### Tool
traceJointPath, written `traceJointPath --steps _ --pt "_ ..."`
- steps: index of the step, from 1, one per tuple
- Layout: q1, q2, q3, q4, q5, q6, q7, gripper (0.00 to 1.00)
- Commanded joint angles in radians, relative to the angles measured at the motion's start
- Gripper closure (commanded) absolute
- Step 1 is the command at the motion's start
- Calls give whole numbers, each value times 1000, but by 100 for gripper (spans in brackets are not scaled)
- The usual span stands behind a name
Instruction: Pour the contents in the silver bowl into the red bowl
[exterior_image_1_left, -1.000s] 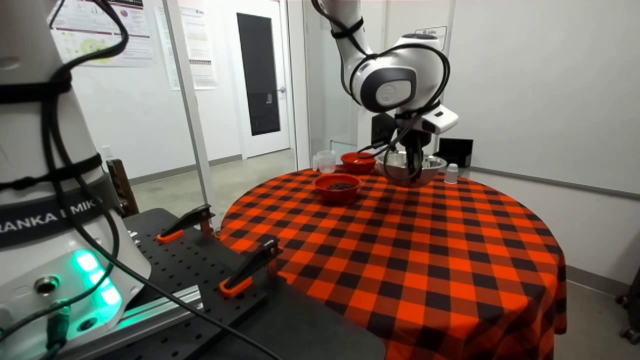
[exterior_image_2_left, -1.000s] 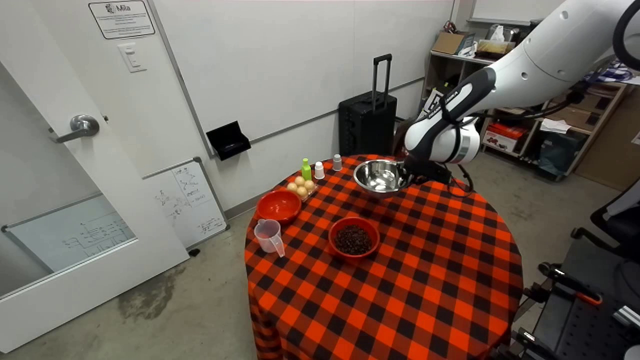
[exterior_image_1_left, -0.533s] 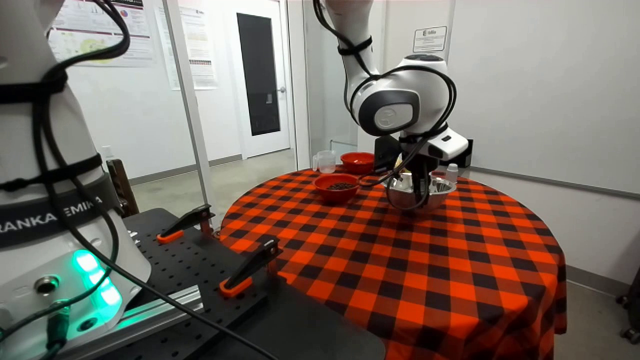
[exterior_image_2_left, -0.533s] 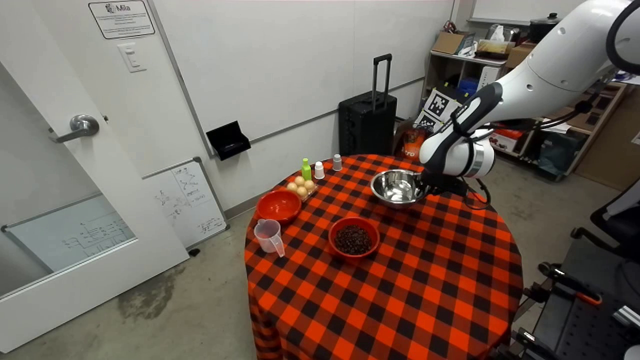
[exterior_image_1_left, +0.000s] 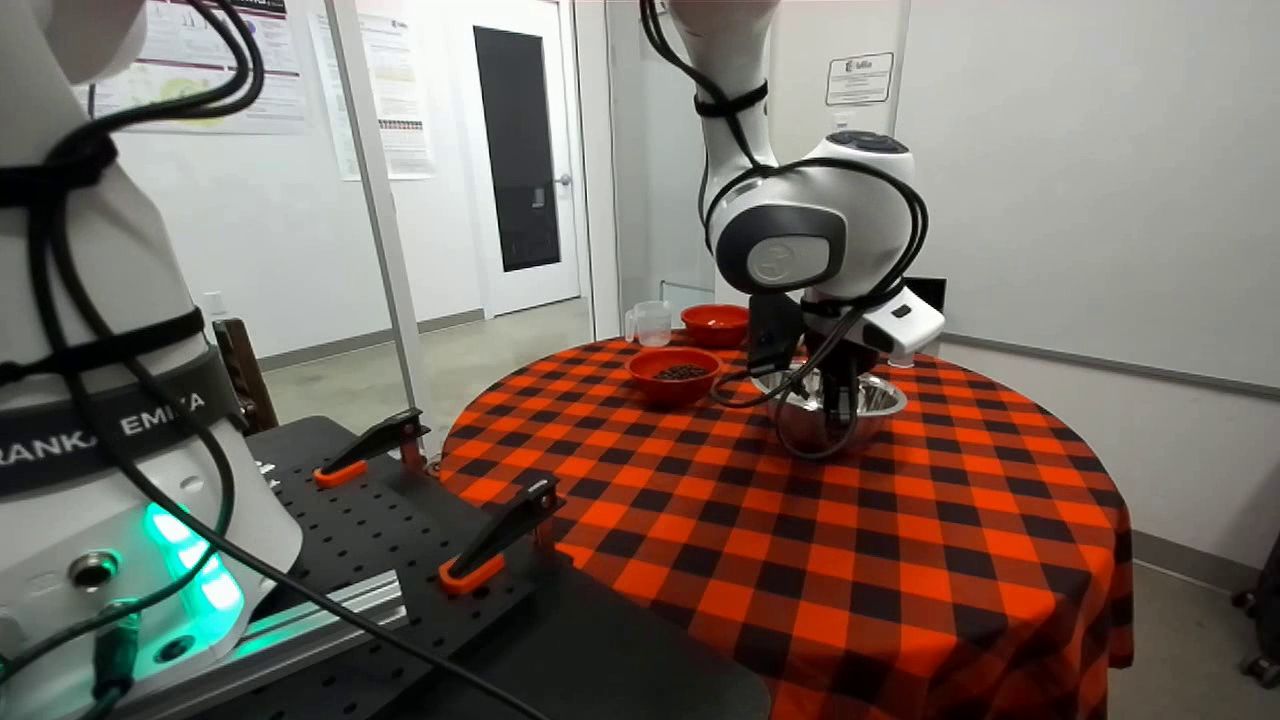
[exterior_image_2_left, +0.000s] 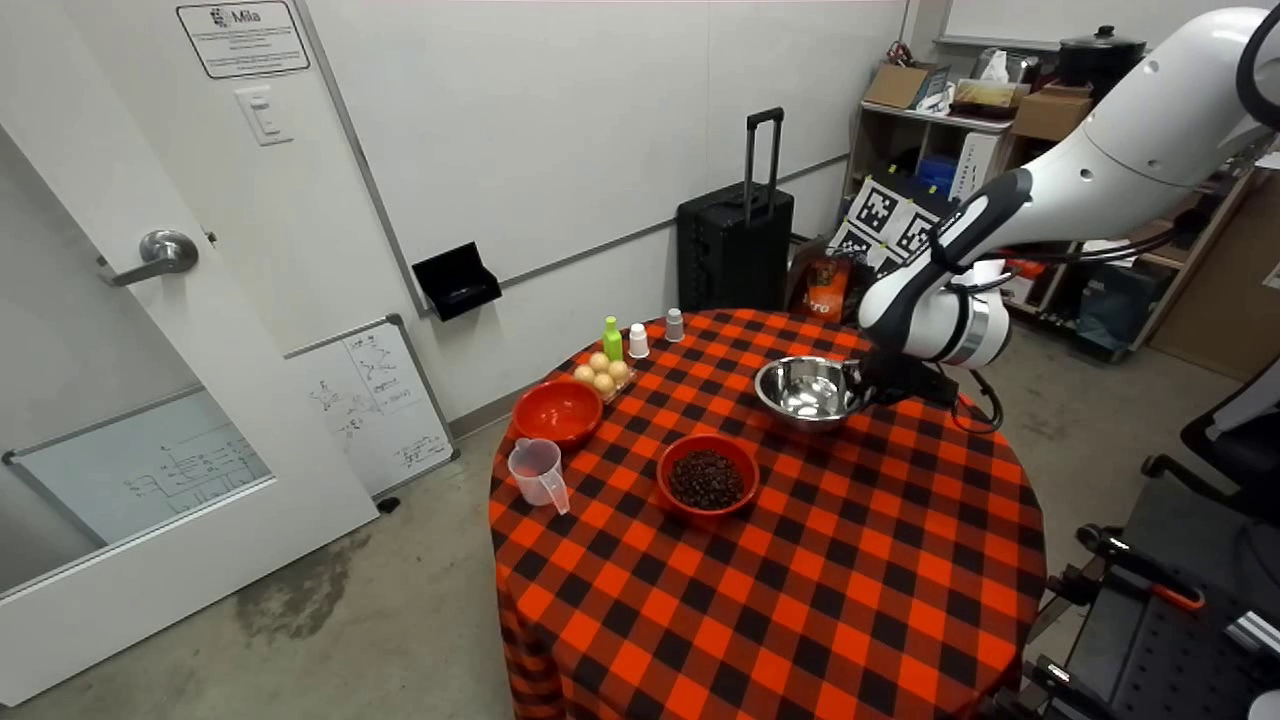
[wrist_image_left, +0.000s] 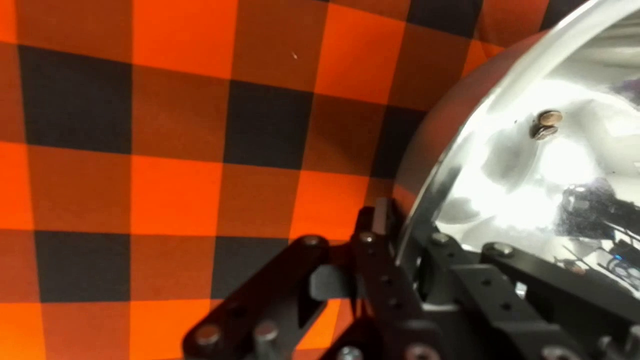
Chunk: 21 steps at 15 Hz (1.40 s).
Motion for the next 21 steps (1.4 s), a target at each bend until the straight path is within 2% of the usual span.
traceJointPath --steps 1,6,9,10,12,14,18,19,21 --pt "-73 2 68 -13 23 6 -73 62" --pt "-171 -14 151 -39 16 11 -147 25" --pt "-132 -93 90 -93 -57 -32 -189 4" --pt "-119 -126 72 -114 -82 -52 -207 0" --pt "-108 -198 58 -158 -126 -103 -249 0" --pt "-113 -287 83 -211 -139 -160 -309 0" --pt "-89 -443 132 -287 -87 -280 -466 0" --pt "-69 -474 122 -293 -84 -330 -501 0" --pt "53 -564 90 -306 -104 -431 -474 0"
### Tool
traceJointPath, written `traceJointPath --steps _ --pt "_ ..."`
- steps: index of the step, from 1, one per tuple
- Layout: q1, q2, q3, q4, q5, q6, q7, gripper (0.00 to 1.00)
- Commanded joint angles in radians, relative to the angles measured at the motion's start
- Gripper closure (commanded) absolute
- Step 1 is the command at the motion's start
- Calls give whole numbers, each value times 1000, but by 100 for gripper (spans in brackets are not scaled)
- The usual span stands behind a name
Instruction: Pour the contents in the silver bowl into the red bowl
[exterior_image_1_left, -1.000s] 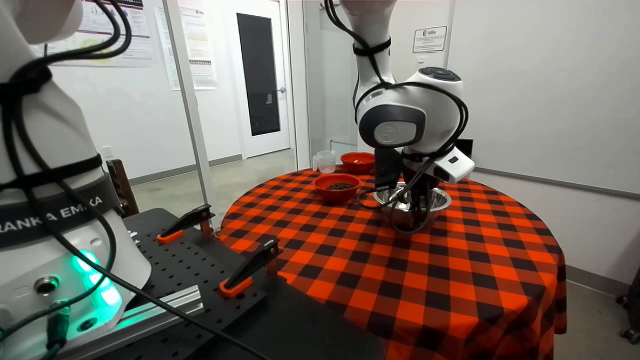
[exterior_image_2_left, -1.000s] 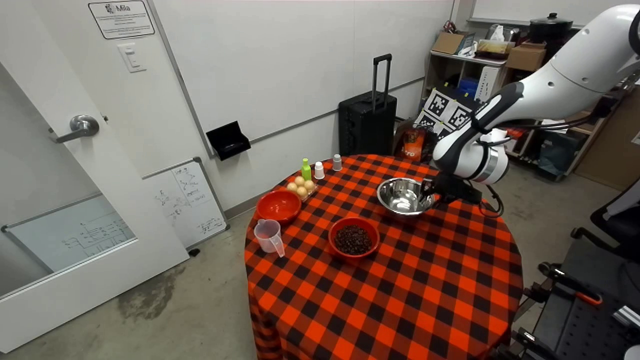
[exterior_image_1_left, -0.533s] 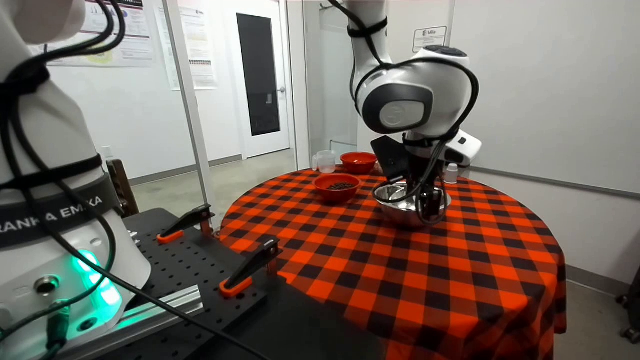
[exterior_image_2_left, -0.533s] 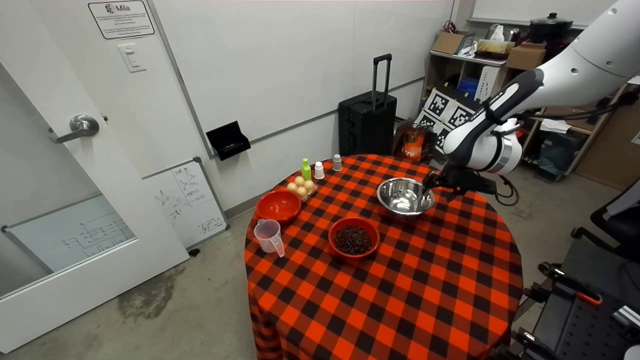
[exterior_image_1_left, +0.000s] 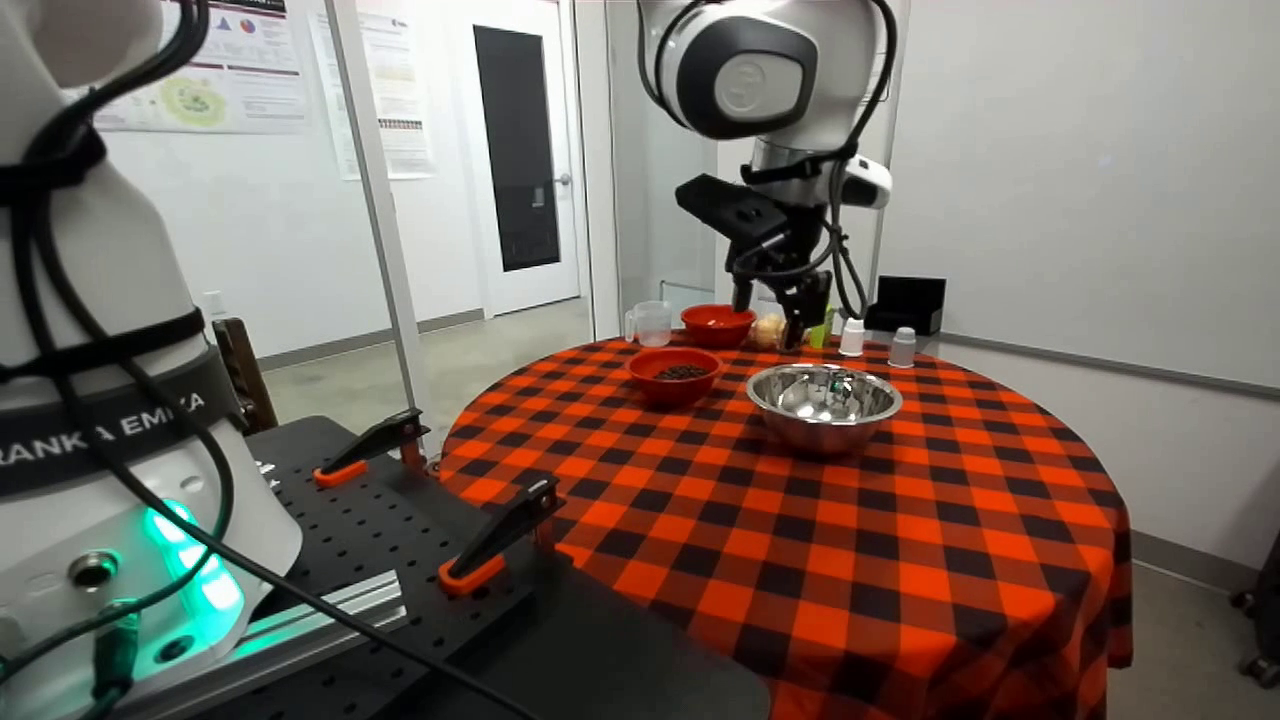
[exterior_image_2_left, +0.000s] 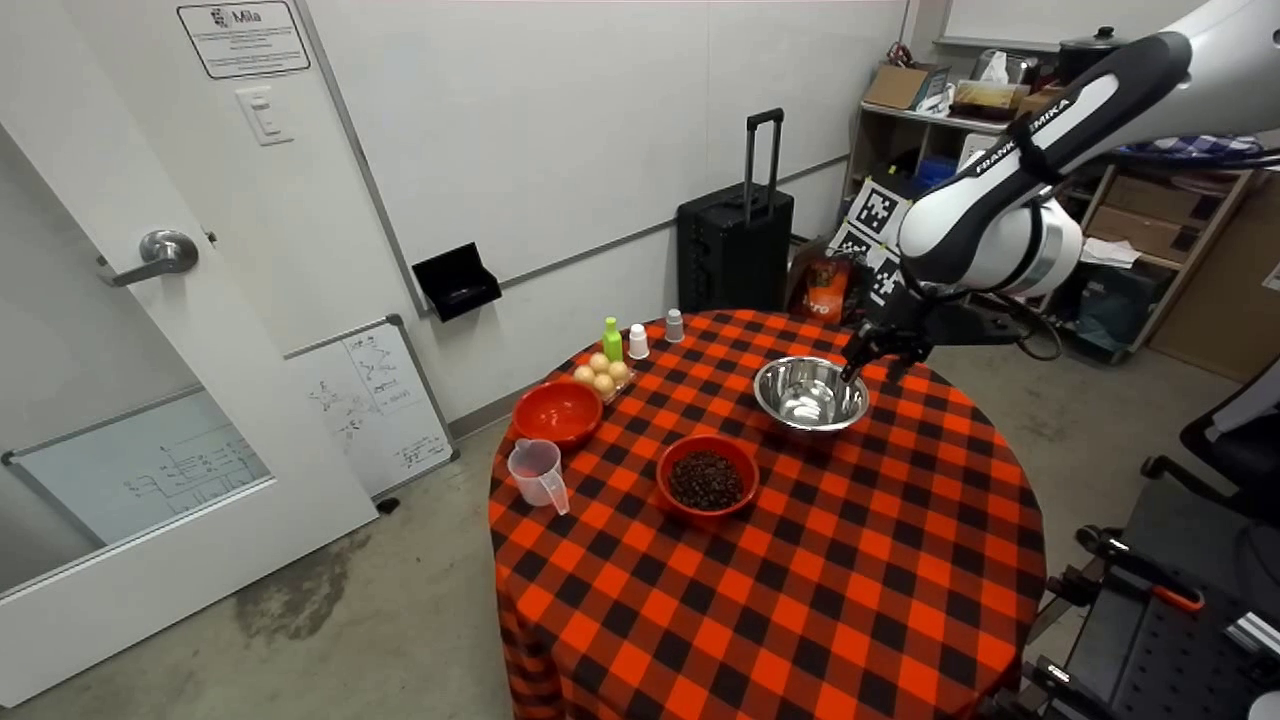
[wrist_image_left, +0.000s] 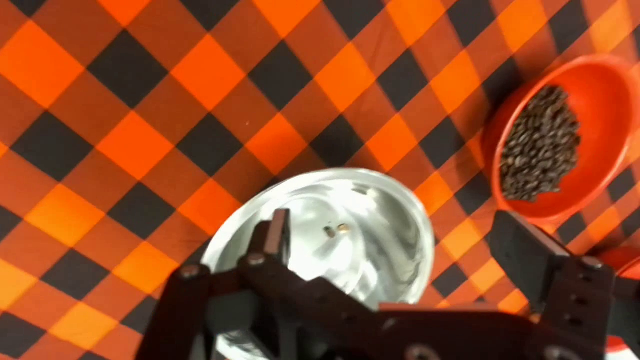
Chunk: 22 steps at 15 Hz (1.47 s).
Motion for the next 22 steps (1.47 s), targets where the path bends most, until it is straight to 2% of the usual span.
traceJointPath --steps 1,4,6,10,11,12,13,15,16,18,22 --pt "176 -167 -61 -54 -4 -157 -28 0" --pt "350 -240 -127 -47 -108 -247 25 0" --pt "443 -269 -164 -29 -229 -290 79 0" --pt "545 -274 -230 21 -540 -348 230 0" --pt "554 -269 -243 41 -576 -354 262 0" --pt "560 -265 -253 57 -594 -359 283 0" --pt "561 -262 -258 76 -553 -371 277 0" --pt "555 -259 -258 114 -392 -424 224 0" --pt "563 -270 -267 64 -476 -361 248 0" --pt "562 -269 -268 91 -418 -394 238 0" --pt "564 -267 -268 96 -410 -399 238 0"
